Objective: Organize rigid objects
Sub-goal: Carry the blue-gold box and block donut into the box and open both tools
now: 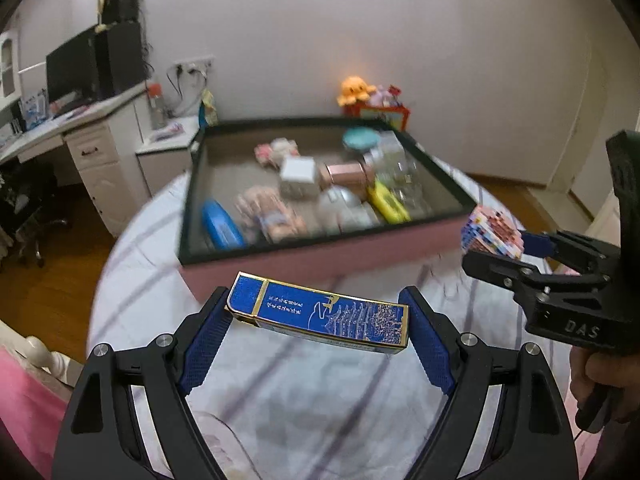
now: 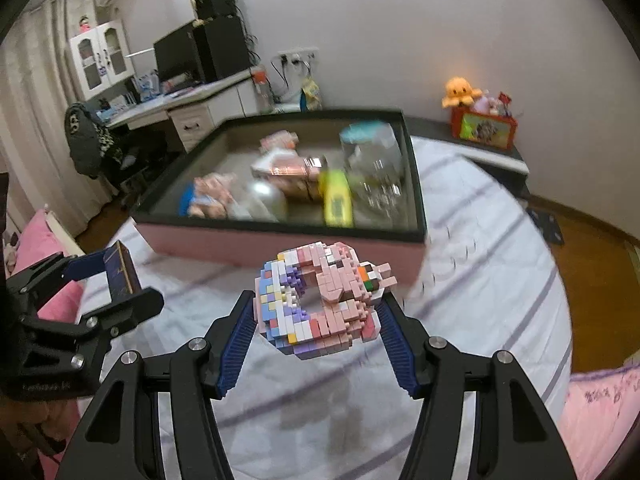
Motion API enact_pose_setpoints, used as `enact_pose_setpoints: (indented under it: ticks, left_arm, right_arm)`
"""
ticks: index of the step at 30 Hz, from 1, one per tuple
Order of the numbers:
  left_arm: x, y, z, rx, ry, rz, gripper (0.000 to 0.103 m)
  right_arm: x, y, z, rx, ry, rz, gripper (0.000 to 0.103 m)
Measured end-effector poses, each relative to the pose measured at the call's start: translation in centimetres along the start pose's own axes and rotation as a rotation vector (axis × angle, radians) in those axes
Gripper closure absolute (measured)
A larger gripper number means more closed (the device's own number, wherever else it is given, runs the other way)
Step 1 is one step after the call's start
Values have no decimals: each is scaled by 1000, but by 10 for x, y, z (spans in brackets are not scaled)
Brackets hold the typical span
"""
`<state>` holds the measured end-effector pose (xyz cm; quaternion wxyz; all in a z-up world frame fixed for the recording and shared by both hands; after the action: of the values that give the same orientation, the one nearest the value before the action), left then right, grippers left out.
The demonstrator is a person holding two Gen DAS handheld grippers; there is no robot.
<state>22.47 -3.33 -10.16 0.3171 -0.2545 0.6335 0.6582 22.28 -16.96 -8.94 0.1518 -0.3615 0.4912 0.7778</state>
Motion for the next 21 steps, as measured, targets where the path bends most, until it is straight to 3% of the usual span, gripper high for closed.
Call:
enact_pose_setpoints:
  ticks: [11,21]
  left_arm:
    - [-87,3,40,-49,85,-144,18]
    - [-118,-32,40,-46,111,-139,18]
  right_arm:
    - [-79,-1,9,22,82,-86,41]
    - [-115,-38,-4,25,59,-81,41]
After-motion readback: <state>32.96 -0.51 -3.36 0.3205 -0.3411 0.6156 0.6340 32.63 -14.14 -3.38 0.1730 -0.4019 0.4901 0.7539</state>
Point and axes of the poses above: each gripper's, at about its wrist camera, not at the fingertips, and y roughly against the way its jaws point, z to its left, x to its underside, the point moved 8 cm from there along -y, roughly the way its jaws point, and after that the axes turned 13 degrees about -x, right-handed, at the moved point
